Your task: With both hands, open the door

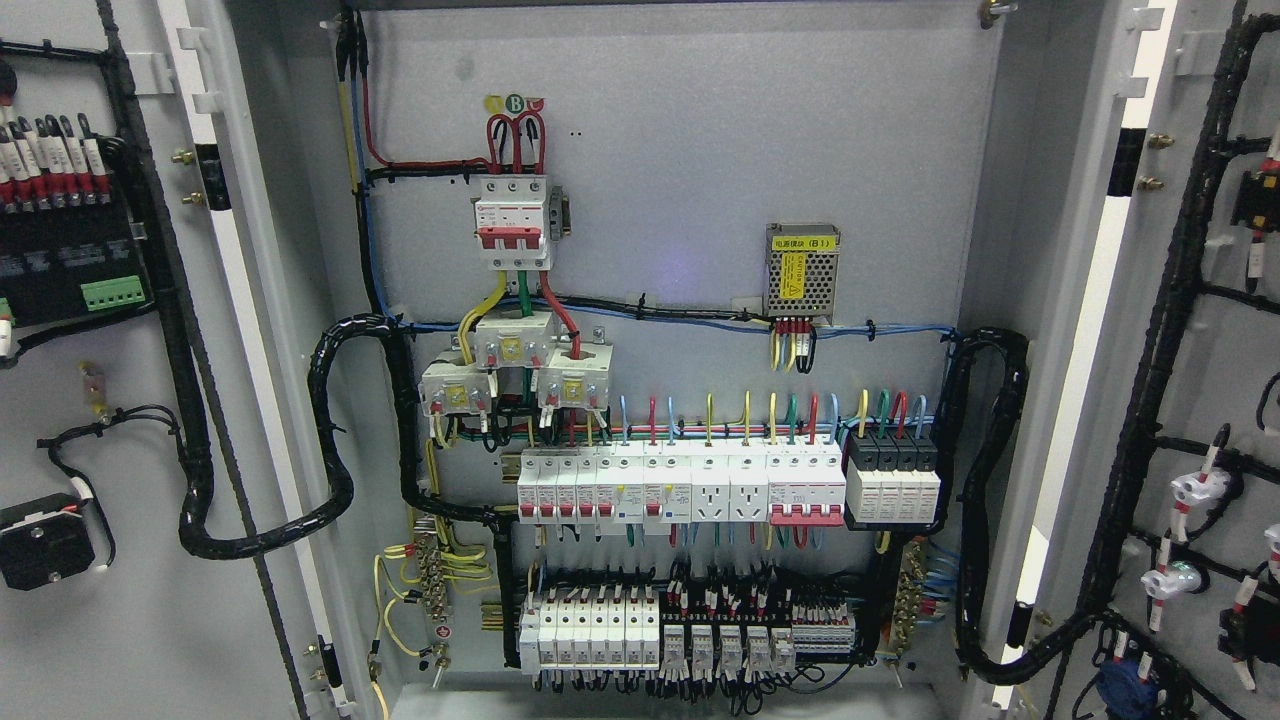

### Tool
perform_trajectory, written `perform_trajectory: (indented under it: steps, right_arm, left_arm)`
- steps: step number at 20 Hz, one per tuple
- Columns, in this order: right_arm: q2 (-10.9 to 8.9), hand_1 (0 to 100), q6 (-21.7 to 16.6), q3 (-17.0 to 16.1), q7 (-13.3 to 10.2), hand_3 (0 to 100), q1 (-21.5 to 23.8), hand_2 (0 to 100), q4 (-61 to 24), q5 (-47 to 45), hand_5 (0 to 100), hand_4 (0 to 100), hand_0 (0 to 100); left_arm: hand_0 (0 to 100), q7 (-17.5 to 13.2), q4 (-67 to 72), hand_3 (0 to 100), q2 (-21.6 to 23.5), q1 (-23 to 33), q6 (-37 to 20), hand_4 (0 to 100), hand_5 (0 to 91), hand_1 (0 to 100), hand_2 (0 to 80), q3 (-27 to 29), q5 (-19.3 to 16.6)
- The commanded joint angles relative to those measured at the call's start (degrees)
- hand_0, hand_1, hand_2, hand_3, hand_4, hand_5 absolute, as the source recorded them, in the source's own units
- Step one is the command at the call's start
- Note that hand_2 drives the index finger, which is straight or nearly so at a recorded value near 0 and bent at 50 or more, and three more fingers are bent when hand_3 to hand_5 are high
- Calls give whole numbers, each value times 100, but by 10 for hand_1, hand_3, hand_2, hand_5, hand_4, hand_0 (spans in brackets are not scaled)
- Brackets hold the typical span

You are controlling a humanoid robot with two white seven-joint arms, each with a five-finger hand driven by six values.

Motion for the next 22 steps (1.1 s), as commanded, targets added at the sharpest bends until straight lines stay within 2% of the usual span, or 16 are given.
perform_trajectory:
  steps: [1, 5, 7, 9, 10, 12, 14, 15, 19, 22]
  right_arm:
    - [1077, 0, 42, 197, -1, 0, -573, 0, 3275, 333, 0, 0, 106]
    - [1692, 0, 94, 145, -27, 0, -1565, 0, 5182, 580, 0, 0, 106]
    - [1938, 0, 182, 136, -71, 0, -1997, 0, 5886, 589, 0, 0, 106]
    - [2132, 0, 645, 127, -115, 0, -2270, 0, 6196, 580, 0, 0, 106]
    - [2168, 0, 1075, 127, -237, 0, -2341, 0, 6188, 580, 0, 0, 106]
    - [2212, 0, 1788, 127, -719, 0, -2446, 0, 6153, 580, 0, 0, 106]
    - [2238, 0, 2141, 127, -1080, 0, -2569, 0, 6135, 598, 0, 0, 106]
    - [2256, 0, 2325, 136, -1152, 0, -2674, 0, 6162, 624, 0, 0, 106]
    - [2352, 0, 3529, 109, -1179, 0, -3061, 0, 6162, 1124, 0, 0, 106]
    - [2484, 0, 3934, 101, -1196, 0, -3246, 0, 6214, 1379, 0, 0, 106]
  left_arm:
    - [0, -14, 2245, 0, -118, -274, 16, 31, 0, 0, 0, -178, -36]
    - [0, -40, 3590, 0, -425, -863, -11, 31, 0, 0, 0, -143, -386]
    - [0, -40, 4118, 0, -531, -1031, -11, 31, 0, 0, 0, -143, -492]
    - [0, -32, 4584, 0, -628, -1163, -11, 31, 0, 0, 0, -160, -668]
    - [0, -32, 4795, 0, -707, -1259, -11, 31, 0, 0, 0, -152, -729]
    - [0, -23, 5208, 0, -778, -1417, -20, 30, 0, 0, 0, -125, -739]
    - [0, -23, 5595, 0, -822, -1532, -20, 30, 0, 0, 0, -108, -739]
    - [0, -23, 5832, 0, -822, -1611, -20, 31, 0, 0, 0, -108, -739]
    - [0, -23, 6729, 0, -883, -1962, -247, 31, 0, 0, 0, -108, -739]
    - [0, -23, 7292, 0, -927, -2095, -572, 31, 0, 0, 0, -108, -748]
